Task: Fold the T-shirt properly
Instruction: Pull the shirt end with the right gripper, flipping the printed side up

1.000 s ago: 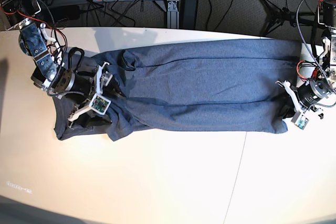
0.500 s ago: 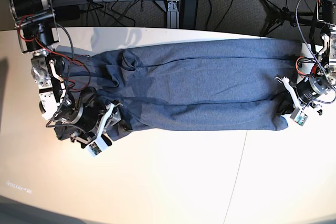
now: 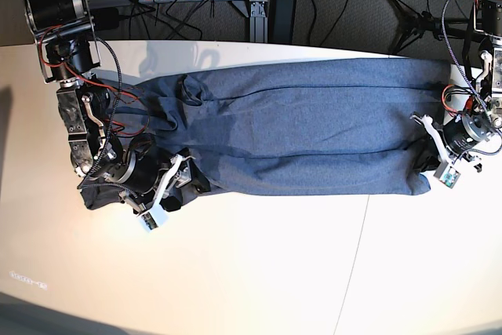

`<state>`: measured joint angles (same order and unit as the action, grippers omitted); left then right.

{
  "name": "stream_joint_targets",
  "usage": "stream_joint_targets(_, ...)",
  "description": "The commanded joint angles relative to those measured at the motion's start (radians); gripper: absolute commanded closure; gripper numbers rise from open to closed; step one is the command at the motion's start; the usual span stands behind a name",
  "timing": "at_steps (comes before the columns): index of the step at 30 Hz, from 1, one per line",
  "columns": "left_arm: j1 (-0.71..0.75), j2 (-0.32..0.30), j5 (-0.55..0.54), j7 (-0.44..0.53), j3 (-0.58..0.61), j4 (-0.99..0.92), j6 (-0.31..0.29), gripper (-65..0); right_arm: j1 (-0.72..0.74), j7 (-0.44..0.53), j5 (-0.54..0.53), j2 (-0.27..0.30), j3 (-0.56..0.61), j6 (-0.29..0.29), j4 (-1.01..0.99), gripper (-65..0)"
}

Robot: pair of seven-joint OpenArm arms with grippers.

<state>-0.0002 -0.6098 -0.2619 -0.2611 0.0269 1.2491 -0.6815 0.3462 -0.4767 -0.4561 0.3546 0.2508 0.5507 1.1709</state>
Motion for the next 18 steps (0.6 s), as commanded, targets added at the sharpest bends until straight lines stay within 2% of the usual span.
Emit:
stream_joint_targets(1, -0.016, -0.019, -0.012, 0.019, -0.007, 0.016, -0.017, 0.0, 0.026, 0.006, -0.016, 0.008, -0.010, 0.003, 0.010, -29.1)
stream_joint_targets(4, -0.016, -0.019, -0.029, 0.019, -0.007, 0.016, -0.017, 0.0, 0.021, -0.002, -0.014, 0.009, -0.010, 0.003, 0.010, -2.6)
stream_joint_targets(5, -0.016, -0.019, -0.036, 0.019, -0.007, 0.016, -0.017, 0.0, 0.020, -0.002, -0.014, 0.009, -0.010, 0.003, 0.010, 0.0)
stream_joint_targets(14, -0.016, -0.019, -0.051, 0.018, -0.007, 0.016, -0.017, 0.0, 0.018, -0.002, -0.016, 0.008, -0.010, 0.004, 0.017, 0.0)
stream_joint_targets(18, -0.016, -0.019, -0.051, 0.018, -0.007, 0.016, -0.017, 0.0, -0.011, -0.002, -0.016, 0.012, -0.010, 0.008, 0.086, 0.0)
